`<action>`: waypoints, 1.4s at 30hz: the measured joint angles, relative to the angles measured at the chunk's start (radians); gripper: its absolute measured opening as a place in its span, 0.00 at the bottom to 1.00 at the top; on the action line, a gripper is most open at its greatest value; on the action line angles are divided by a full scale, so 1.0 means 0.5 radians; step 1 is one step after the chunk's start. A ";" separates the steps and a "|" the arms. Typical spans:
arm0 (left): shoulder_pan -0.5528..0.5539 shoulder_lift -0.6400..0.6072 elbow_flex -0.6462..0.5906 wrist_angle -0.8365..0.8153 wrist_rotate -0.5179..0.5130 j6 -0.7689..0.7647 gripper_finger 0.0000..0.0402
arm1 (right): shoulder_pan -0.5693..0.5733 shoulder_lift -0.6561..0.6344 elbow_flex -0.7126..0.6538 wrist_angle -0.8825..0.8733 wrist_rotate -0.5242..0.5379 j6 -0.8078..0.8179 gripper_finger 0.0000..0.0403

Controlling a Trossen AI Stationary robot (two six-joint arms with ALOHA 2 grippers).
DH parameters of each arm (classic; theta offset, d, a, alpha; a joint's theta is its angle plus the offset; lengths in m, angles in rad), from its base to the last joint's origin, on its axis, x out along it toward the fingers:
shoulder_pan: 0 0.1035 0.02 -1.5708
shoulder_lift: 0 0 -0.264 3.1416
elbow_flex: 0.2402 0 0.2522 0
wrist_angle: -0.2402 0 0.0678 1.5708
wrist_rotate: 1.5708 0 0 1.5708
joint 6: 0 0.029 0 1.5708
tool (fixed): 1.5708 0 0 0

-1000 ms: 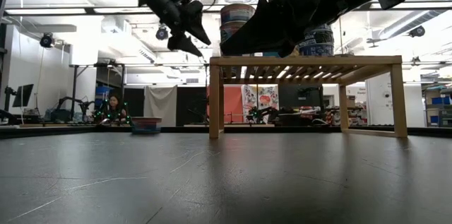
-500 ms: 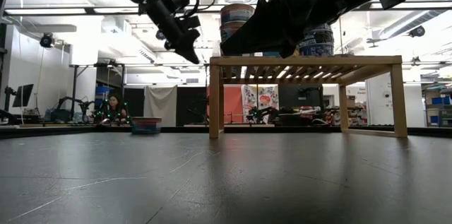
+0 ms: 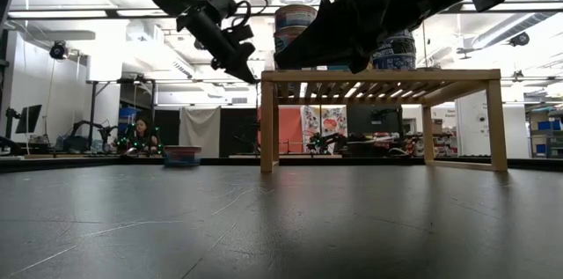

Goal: Stack canned seafood by type on shelf
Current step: Put the blue-pink tuna can on the shelf

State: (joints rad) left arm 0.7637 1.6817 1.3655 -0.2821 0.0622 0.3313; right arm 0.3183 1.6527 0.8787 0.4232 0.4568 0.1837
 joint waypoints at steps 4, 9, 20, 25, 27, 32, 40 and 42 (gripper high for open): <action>-0.006 0.021 0.000 0.007 0.068 -0.034 0.00 | 0.000 0.000 0.000 -0.001 0.000 0.001 0.02; -0.012 0.038 0.000 0.008 0.106 -0.052 0.00 | 0.001 0.000 0.000 -0.002 0.000 0.007 0.02; -0.022 0.038 0.000 0.017 0.290 0.020 0.00 | 0.001 0.000 0.000 -0.002 0.000 0.002 0.02; -0.025 0.038 0.000 -0.003 0.390 0.053 0.00 | 0.001 0.000 0.000 -0.002 0.000 0.001 0.02; -0.025 0.038 0.000 -0.003 0.391 0.054 0.00 | 0.001 0.000 0.000 -0.002 0.000 0.001 0.02; -0.024 0.038 0.000 -0.009 0.484 0.082 0.00 | 0.001 0.000 0.000 -0.003 0.000 0.000 0.02; -0.025 0.032 0.000 -0.012 0.525 0.092 0.00 | 0.001 0.000 0.000 -0.011 0.000 0.001 0.02; -0.024 0.018 0.000 -0.004 0.521 0.098 0.00 | 0.001 0.000 0.000 -0.014 0.000 0.001 0.02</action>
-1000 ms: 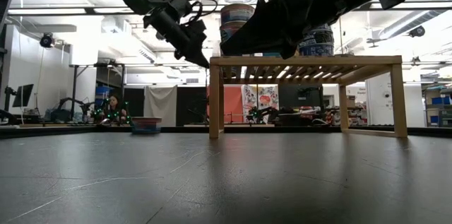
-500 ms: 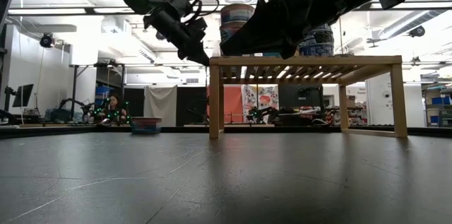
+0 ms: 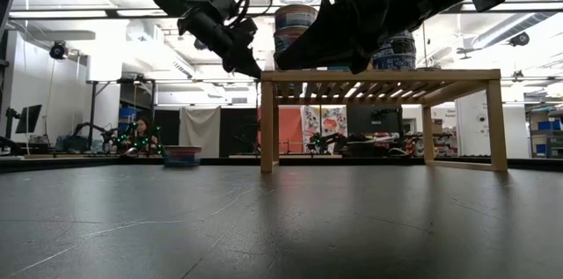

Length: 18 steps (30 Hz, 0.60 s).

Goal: Stack canned seafood by type on shelf
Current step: Put the blue-pink tuna can on the shelf

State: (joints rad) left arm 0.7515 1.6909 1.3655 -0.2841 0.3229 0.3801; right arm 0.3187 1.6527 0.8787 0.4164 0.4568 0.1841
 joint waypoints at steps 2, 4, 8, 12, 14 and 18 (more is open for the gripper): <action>0.003 -0.013 0.001 0.026 -0.085 0.003 0.00 | 0.000 0.000 0.000 0.000 0.000 0.000 0.02; 0.003 -0.015 0.019 0.028 -0.272 0.017 0.00 | 0.000 0.000 0.000 -0.001 0.000 0.000 0.02; 0.009 -0.012 0.024 0.115 -0.293 0.151 0.00 | 0.000 0.000 0.000 -0.001 0.000 -0.005 0.02; 0.003 0.018 0.025 0.238 -0.277 0.179 0.00 | 0.000 0.000 0.000 -0.002 0.000 -0.012 0.02; 0.006 0.031 0.025 0.240 -0.277 0.172 0.00 | 0.000 0.000 0.000 -0.012 0.000 -0.019 0.02; 0.007 0.052 0.025 0.238 -0.276 0.169 0.00 | 0.000 0.000 0.000 -0.037 0.000 -0.022 0.02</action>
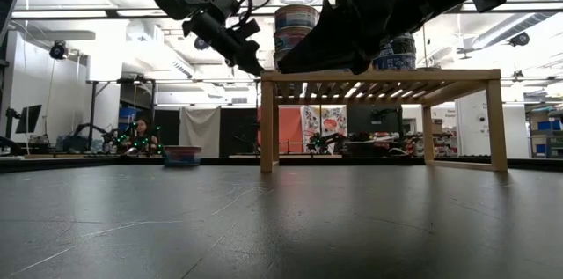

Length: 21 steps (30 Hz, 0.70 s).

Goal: Stack canned seafood by type on shelf
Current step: Put the blue-pink tuna can on the shelf

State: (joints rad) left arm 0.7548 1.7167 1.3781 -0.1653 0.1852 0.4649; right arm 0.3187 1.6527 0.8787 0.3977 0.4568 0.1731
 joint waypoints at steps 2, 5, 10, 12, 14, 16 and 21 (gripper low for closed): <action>-0.003 0.003 0.000 -0.006 0.030 -0.003 0.00 | 0.000 0.000 0.000 0.002 0.000 -0.002 0.02; -0.005 0.003 0.000 -0.003 0.073 -0.004 0.00 | 0.000 0.000 0.000 0.001 0.000 -0.002 0.02; -0.005 0.003 0.000 -0.052 0.101 -0.005 0.00 | 0.000 0.000 0.000 0.001 0.000 0.001 0.02; -0.004 0.003 0.000 -0.084 0.143 -0.005 0.00 | 0.000 0.000 0.000 0.002 0.000 0.000 0.02; -0.007 0.003 0.000 -0.090 0.160 -0.005 0.00 | 0.000 0.000 0.000 0.002 0.000 0.001 0.02; -0.007 0.003 0.000 -0.092 0.184 -0.005 0.00 | 0.000 0.000 0.000 0.003 0.000 0.004 0.02; -0.018 0.003 0.000 -0.104 0.227 -0.005 0.00 | 0.000 0.000 0.000 0.003 0.000 0.006 0.02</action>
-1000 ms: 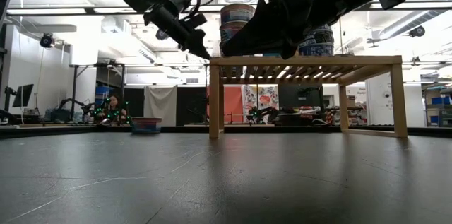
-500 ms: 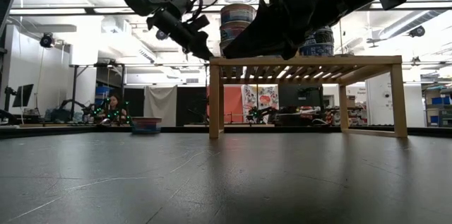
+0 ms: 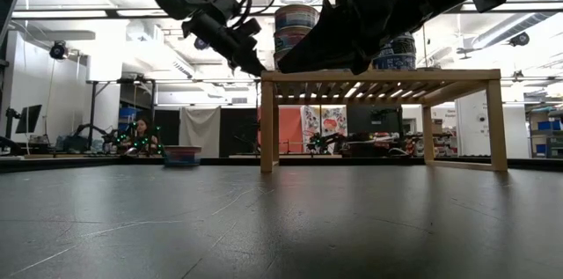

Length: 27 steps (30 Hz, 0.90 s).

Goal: Stack canned seafood by type on shelf
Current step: Put the blue-pink tuna can on the shelf, then put the green tuna can on the shelf

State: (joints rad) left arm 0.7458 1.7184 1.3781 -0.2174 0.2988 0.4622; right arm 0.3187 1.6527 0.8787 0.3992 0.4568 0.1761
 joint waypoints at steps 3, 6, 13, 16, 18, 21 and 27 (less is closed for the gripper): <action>-0.003 0.000 0.000 -0.036 0.006 0.000 0.00 | 0.000 0.000 0.000 0.000 0.000 0.000 0.02; -0.003 -0.006 0.000 -0.069 0.000 -0.033 0.00 | 0.000 0.000 0.000 0.000 0.000 0.000 0.02; 0.002 -0.197 0.003 -0.338 -0.168 -0.195 0.00 | 0.025 0.000 0.000 0.000 0.018 0.016 0.02; -0.004 -0.369 -0.052 -0.444 -0.158 -0.366 0.00 | 0.053 -0.006 0.000 -0.001 0.080 0.016 0.02; -0.024 -0.505 -0.158 -0.433 -0.137 -0.451 0.00 | 0.070 -0.018 0.000 -0.008 0.089 0.016 0.02; -0.092 -0.746 -0.430 -0.319 -0.117 -0.593 0.00 | 0.097 -0.056 0.000 -0.025 0.089 0.019 0.02; -0.439 -1.231 -1.090 0.173 -0.074 -0.898 0.00 | 0.114 -0.228 0.000 -0.385 0.047 0.364 0.02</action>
State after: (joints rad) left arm 0.5265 1.1028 0.8331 -0.1311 0.2619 0.0129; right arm 0.3758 1.5389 0.8787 0.2068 0.4805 0.3582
